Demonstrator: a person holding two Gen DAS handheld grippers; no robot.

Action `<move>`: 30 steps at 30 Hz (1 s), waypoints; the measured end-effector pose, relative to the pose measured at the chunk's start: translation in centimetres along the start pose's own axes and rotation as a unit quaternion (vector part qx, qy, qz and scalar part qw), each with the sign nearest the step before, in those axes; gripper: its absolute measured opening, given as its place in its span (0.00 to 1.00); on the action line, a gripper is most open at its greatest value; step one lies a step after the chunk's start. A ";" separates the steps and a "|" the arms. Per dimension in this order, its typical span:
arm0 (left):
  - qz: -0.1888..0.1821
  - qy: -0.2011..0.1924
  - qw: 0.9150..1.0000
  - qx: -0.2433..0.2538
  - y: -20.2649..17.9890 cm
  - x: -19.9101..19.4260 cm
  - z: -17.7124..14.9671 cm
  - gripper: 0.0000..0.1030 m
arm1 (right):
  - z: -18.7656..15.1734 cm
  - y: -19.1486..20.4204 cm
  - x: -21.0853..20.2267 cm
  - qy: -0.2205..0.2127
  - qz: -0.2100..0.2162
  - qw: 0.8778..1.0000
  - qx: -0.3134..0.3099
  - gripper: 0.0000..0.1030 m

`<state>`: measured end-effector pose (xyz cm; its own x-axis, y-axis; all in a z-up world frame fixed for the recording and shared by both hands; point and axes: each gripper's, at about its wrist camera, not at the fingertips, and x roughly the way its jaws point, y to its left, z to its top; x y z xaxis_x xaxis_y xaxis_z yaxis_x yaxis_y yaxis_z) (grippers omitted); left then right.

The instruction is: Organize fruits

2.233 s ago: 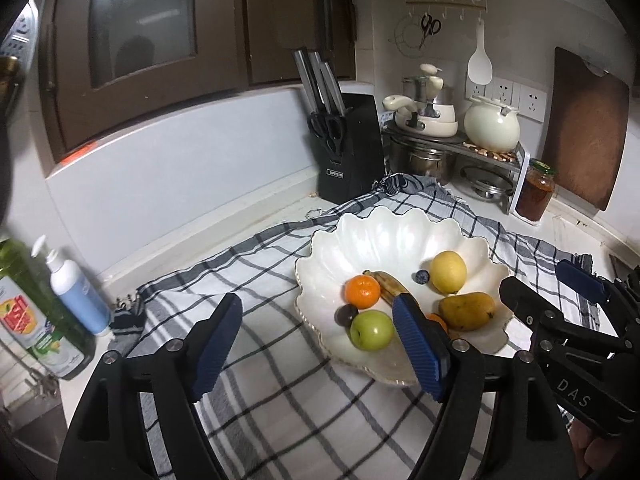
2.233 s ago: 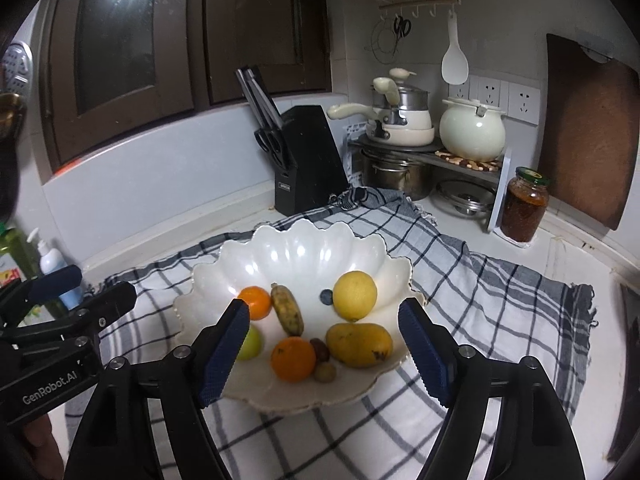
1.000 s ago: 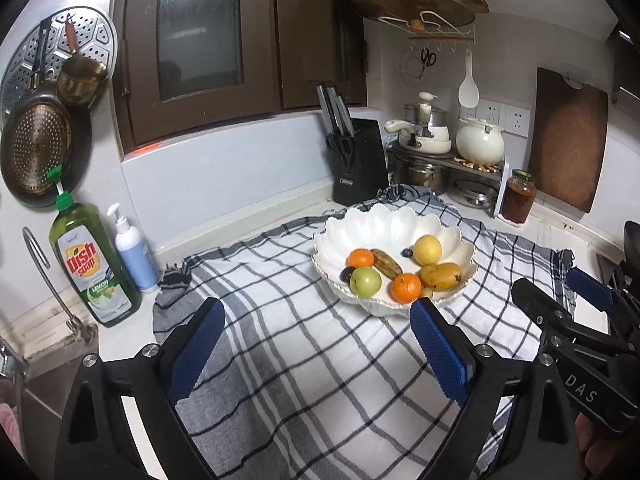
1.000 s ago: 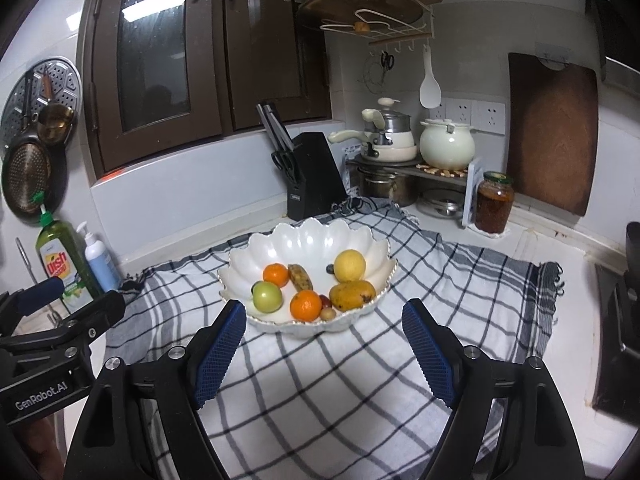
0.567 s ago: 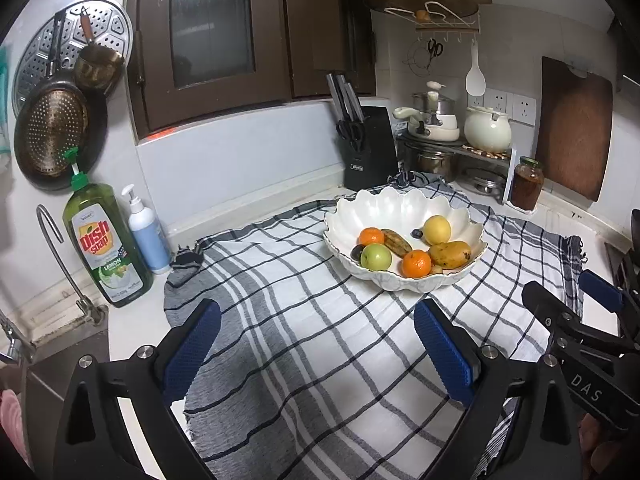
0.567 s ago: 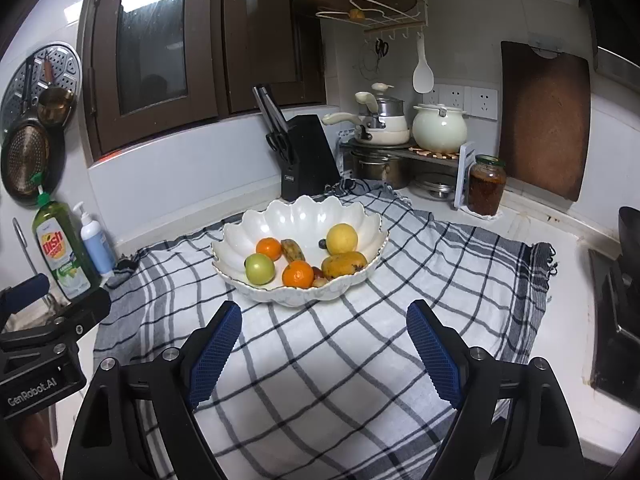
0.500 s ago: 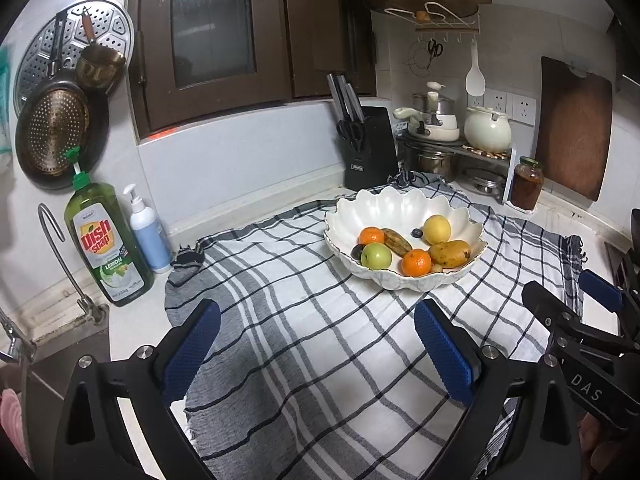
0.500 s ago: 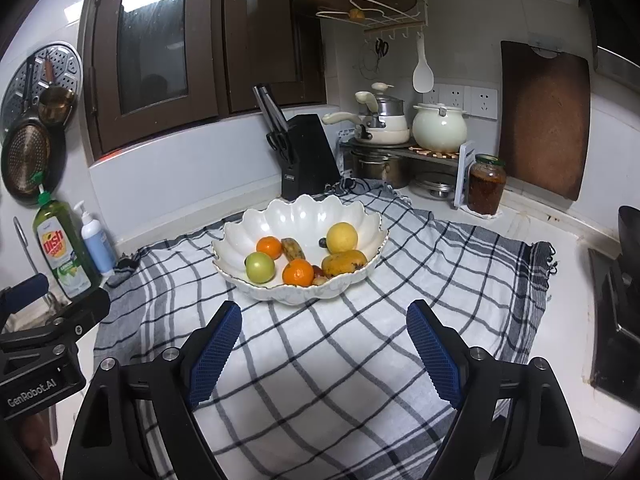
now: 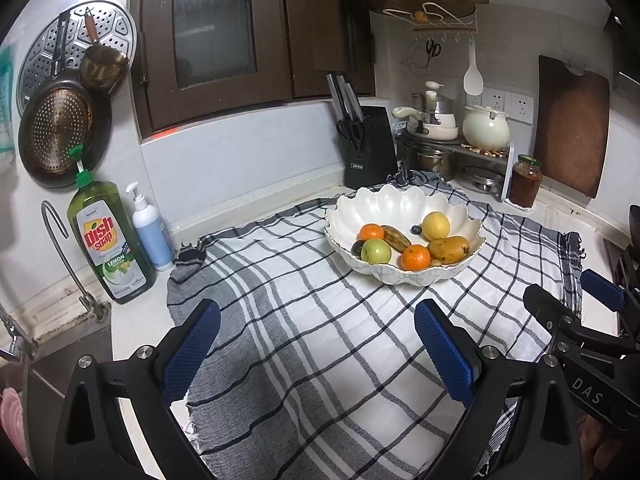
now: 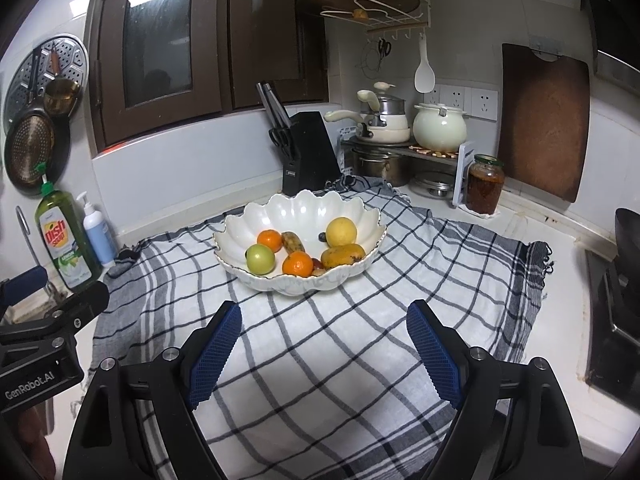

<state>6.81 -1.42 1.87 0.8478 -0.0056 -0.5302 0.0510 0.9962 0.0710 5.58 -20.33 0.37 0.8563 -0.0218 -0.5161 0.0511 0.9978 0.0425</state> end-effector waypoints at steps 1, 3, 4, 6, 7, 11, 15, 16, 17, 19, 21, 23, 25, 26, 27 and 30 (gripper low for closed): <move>0.000 0.000 1.000 0.000 0.0 0.0 0.0 0.96 | 0.0 0.0 0.0 0.000 0.000 1.000 0.000 0.83; 0.000 0.001 1.000 0.000 -0.1 0.0 0.0 0.96 | 0.0 0.0 0.0 0.000 0.000 1.000 0.000 0.83; 0.000 0.001 1.000 -0.001 -0.1 0.0 0.0 0.96 | 0.0 0.0 0.0 0.000 0.000 1.000 0.000 0.83; -0.001 0.002 1.000 0.000 -0.1 0.0 0.1 0.96 | 0.0 0.0 0.0 0.000 0.000 1.000 0.000 0.83; 0.000 0.002 1.000 0.000 -0.1 0.0 0.0 0.96 | 0.0 0.0 0.0 0.000 0.000 1.000 0.000 0.83; -0.002 0.003 1.000 -0.001 -0.1 0.1 0.1 0.96 | 0.0 0.0 0.0 0.000 0.001 1.000 0.001 0.83; -0.002 0.003 1.000 -0.001 -0.1 0.1 0.0 0.96 | 0.0 0.0 0.0 0.000 0.000 1.000 0.000 0.83; -0.002 0.003 1.000 -0.001 -0.1 0.1 0.0 0.96 | 0.0 0.0 0.0 0.000 0.000 1.000 0.000 0.83; -0.002 0.003 1.000 -0.001 -0.1 0.1 0.0 0.96 | 0.0 0.0 0.0 0.000 0.000 1.000 0.000 0.83; -0.002 0.004 1.000 -0.001 -0.1 0.1 0.0 0.96 | 0.0 0.0 0.0 0.000 0.000 1.000 0.000 0.83; -0.002 0.003 1.000 -0.001 -0.1 0.1 0.0 0.96 | 0.0 0.0 0.0 0.000 0.000 1.000 0.000 0.83; -0.002 0.003 1.000 -0.001 -0.1 0.1 0.0 0.96 | 0.0 0.0 -0.1 -0.001 0.001 1.000 -0.001 0.83; -0.002 0.003 1.000 -0.001 -0.1 0.1 0.0 0.96 | 0.0 0.1 0.0 0.000 0.000 1.000 0.000 0.83; -0.002 0.003 1.000 0.000 -0.1 0.1 0.0 0.96 | 0.0 0.0 0.0 0.000 0.000 1.000 0.000 0.83; -0.003 0.003 1.000 0.000 -0.1 0.1 0.0 0.96 | 0.0 0.0 -0.1 0.000 0.000 1.000 0.000 0.83; -0.002 0.003 1.000 -0.001 -0.1 0.1 0.0 0.96 | 0.0 0.1 0.0 0.000 0.000 1.000 0.000 0.83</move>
<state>6.88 -1.52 1.85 0.8441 -0.0097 -0.5361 0.0542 0.9963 0.0672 5.59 -20.27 0.35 0.8560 -0.0210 -0.5165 0.0506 0.9978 0.0433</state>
